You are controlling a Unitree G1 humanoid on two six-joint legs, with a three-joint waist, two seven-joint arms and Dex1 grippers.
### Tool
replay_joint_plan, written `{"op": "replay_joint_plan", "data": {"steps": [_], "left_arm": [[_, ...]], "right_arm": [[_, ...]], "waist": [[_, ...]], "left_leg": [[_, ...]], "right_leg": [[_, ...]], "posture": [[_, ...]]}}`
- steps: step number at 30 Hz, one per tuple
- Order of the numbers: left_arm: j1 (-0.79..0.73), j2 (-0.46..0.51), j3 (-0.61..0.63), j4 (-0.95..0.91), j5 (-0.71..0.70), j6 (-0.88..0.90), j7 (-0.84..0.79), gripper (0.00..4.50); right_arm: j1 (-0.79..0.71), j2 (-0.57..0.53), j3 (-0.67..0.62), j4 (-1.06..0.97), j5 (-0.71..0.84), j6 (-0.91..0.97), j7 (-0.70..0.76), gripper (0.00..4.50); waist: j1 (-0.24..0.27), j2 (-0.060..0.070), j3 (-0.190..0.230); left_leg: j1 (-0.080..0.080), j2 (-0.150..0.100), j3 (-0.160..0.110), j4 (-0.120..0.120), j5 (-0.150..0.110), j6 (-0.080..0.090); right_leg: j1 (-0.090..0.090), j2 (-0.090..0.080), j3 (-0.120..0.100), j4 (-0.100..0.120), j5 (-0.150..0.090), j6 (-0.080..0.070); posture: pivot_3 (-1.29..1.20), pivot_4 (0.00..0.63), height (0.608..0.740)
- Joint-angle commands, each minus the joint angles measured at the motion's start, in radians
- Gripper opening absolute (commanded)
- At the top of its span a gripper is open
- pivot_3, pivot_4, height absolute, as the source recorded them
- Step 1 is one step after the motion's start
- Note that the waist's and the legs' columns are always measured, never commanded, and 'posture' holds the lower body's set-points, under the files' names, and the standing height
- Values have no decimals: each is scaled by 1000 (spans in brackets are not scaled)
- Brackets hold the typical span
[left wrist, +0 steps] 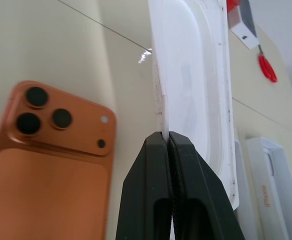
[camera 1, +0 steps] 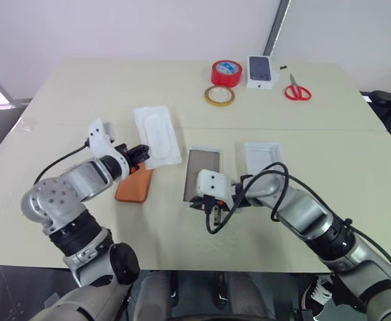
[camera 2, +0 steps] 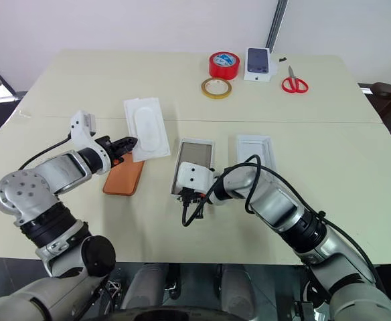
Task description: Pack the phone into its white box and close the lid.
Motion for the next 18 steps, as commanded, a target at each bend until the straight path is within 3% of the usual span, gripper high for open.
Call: {"op": "replay_joint_plan", "data": {"steps": [1,3,10,18], "left_arm": [[28,-6,-53,-60,-75,9,26,0],[57,-21,-79,-81,-123,9,51,0],[163,-59,-190,-122,-294,9,166,0],[183,-90,-248,-88,-384,9,288,0]], "right_arm": [[-21,-20,-124,-34,43,-1,13,2473],[-14,-54,-201,-34,65,2,21,3436],[45,-179,-359,58,65,-92,45,3436],[32,-164,-361,93,51,-137,27,3436]], "waist": [[1,0,0],[2,0,0],[2,0,0],[1,0,0]], "left_leg": [[0,0,0,0,0,0],[0,0,0,0,0,0],[0,0,0,0,0,0],[1,0,0,0,0,0]], "right_leg": [[0,0,0,0,0,0],[0,0,0,0,0,0],[0,-1,0,-1,0,0],[0,1,0,0,0,0]], "posture": [[0,150,740],[0,150,740],[0,150,740],[0,150,740]]}}
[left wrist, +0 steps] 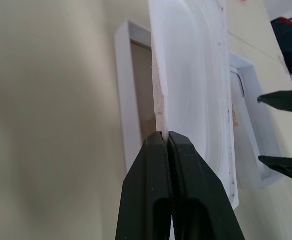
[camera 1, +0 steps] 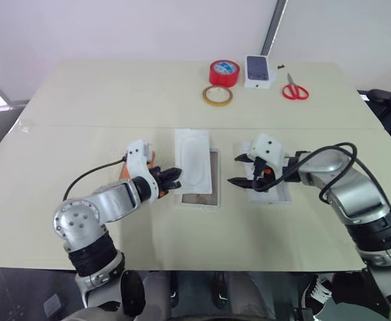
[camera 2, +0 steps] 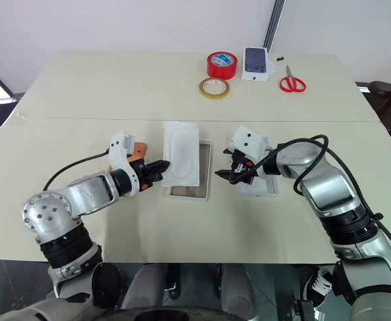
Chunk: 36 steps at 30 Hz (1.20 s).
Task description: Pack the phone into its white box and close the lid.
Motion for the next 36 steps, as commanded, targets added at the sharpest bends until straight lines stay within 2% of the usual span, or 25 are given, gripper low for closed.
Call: {"op": "replay_joint_plan", "data": {"steps": [1,6,9,14,17,19,20,22,25,28,31,36], "left_arm": [[5,-6,-28,0,-61,9,43,0],[21,-2,-63,20,-108,9,83,0],[24,10,-73,24,-128,9,104,852],[3,6,-35,32,-174,8,130,3362],[-14,25,-18,39,-239,-21,147,3362],[-28,55,-12,44,-281,-47,160,3424],[-31,70,-14,47,-304,-62,168,3424],[-38,115,-22,53,-342,-95,178,3424],[-31,259,-57,12,-289,-124,90,3424],[22,444,-129,-60,-170,-218,-103,3424],[151,665,-241,-173,19,-421,-414,3424],[334,827,-271,-198,172,-647,-721,3424]], "right_arm": [[-25,16,-23,-4,-4,-23,-11,3436],[-33,40,-17,12,-19,-38,-20,3436],[-41,49,-15,21,-23,-42,-21,3477],[-60,60,-14,43,-34,-45,-27,3477],[-86,82,-14,69,-38,-18,-45,3477],[-104,102,-10,83,-38,9,-63,2922],[-111,112,-8,88,-41,22,-72,2608],[-128,135,3,98,-52,45,-92,1611],[-152,190,31,92,-62,80,-124,84],[-177,251,65,97,-84,116,-170,33],[-200,317,101,124,-117,147,-227,33],[-227,399,146,219,-174,147,-303,33]], "waist": [[1,0,0],[2,0,0],[1,0,0],[1,0,0],[1,0,0],[1,0,0],[1,0,0],[0,0,0],[-3,0,0],[-10,0,0],[-22,1,0],[-26,1,-1]], "left_leg": [[0,0,0,0,0,0],[0,0,0,0,0,0],[0,0,0,0,0,0],[0,0,0,0,0,0],[0,0,0,1,0,0],[0,0,0,1,0,0],[0,0,0,1,0,0],[0,0,0,0,0,0],[0,0,0,0,0,0],[0,0,0,-1,0,-1],[0,0,2,-6,2,-5],[-1,0,4,-9,1,-9]], "right_leg": [[0,0,0,0,0,0],[0,0,0,0,0,0],[0,0,0,0,0,0],[0,0,0,0,0,0],[0,0,0,0,0,0],[0,0,0,0,0,0],[0,0,0,0,0,0],[0,0,0,0,0,0],[0,0,0,0,0,0],[-1,1,0,1,0,0],[-3,-1,1,0,0,-1],[-8,-4,1,0,1,-2]], "posture": [[0,150,740],[0,150,740],[0,150,740],[0,150,740],[0,150,740],[0,150,740],[0,150,740],[0,150,740],[0,150,740],[0,150,740],[0,150,740],[0,150,740]]}}
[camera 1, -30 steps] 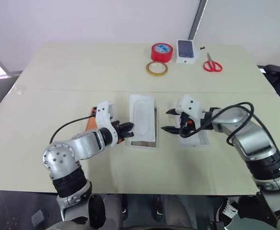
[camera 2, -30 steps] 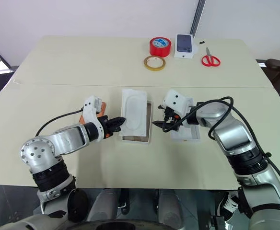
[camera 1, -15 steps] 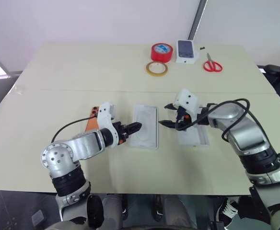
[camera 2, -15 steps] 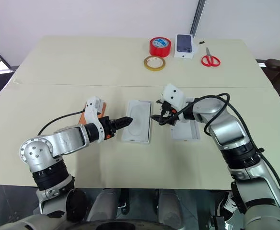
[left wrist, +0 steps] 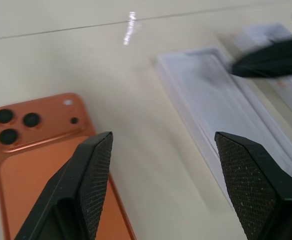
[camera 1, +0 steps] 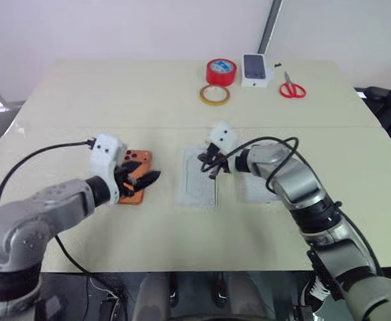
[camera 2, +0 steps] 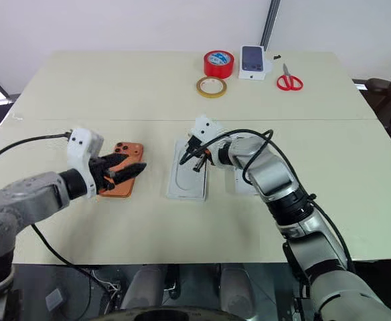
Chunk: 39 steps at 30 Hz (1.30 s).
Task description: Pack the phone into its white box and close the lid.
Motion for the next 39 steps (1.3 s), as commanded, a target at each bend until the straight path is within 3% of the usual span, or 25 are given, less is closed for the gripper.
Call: {"op": "replay_joint_plan", "data": {"steps": [1,9,23,27,31,39], "left_arm": [[88,89,1,-28,108,-151,-197,3424],[241,143,60,-13,192,-260,-351,3424],[301,103,119,8,223,-261,-343,3424],[239,36,186,96,170,-181,-233,3424],[174,14,223,205,203,-63,-91,4486],[-14,-70,253,356,164,178,51,4486]], "right_arm": [[-40,44,24,57,-51,-23,-57,33],[-49,76,49,152,-145,-80,-131,33],[-27,6,75,31,-200,-96,-65,33],[-36,71,34,-23,-130,-77,-42,33],[-58,155,62,-26,-106,-33,-40,0],[-109,275,204,116,-145,-36,-21,0]], "waist": [[-6,0,0],[-9,1,0],[-7,1,0],[-7,1,0],[-8,0,0],[-3,-1,-1]], "left_leg": [[0,0,0,0,0,0],[-6,1,1,-3,0,-1],[-9,1,1,-2,1,0],[-9,3,1,-2,2,1],[-8,4,0,0,4,1],[-6,4,-1,1,4,0]], "right_leg": [[-2,-2,0,0,0,0],[-9,-2,1,0,0,-1],[-11,1,1,1,0,0],[-11,4,1,2,0,0],[-10,7,1,6,1,0],[-7,8,0,6,1,0]], "posture": [[0,150,740],[0,150,740],[0,150,740],[0,150,740],[0,150,740],[0,150,740]]}}
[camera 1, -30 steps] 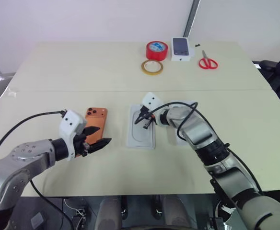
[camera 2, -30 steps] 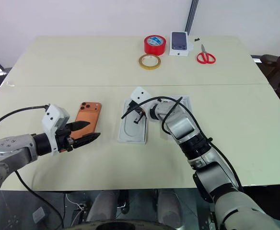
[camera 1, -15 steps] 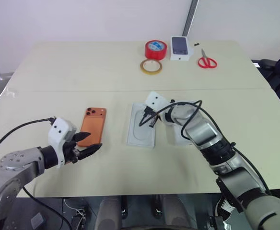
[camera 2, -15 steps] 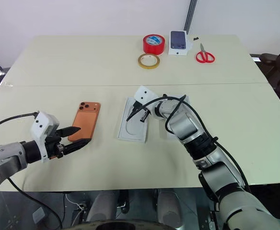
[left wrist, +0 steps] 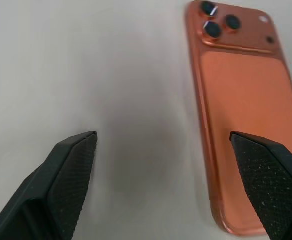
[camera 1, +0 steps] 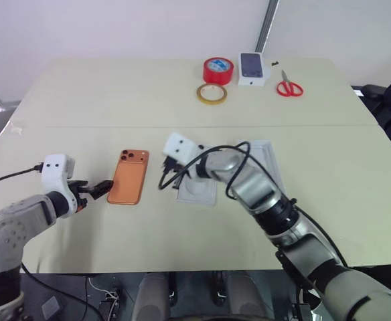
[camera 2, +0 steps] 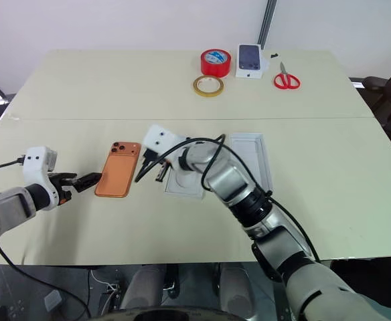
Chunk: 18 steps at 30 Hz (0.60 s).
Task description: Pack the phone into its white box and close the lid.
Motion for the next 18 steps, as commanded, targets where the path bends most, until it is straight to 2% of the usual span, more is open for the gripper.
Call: {"op": "replay_joint_plan", "data": {"steps": [1,9,18], "left_arm": [[-47,-10,-3,17,-17,73,10,4486],[-96,-80,-90,-16,-52,220,-29,4486],[-132,-259,-35,-93,-106,377,-13,4486]], "right_arm": [[-37,35,34,51,-16,-11,6,0],[-61,89,117,179,-68,-79,21,0],[-58,72,103,177,-95,-122,47,0]], "waist": [[-1,0,0],[-2,0,-1],[3,0,-3]], "left_leg": [[1,0,0,0,0,0],[8,-1,0,-2,-2,-3],[8,-2,0,-2,-2,-3]], "right_leg": [[1,0,0,0,0,0],[5,-3,0,0,0,0],[7,-5,-1,0,0,0]], "posture": [[0,150,740],[0,150,740],[0,150,740]]}}
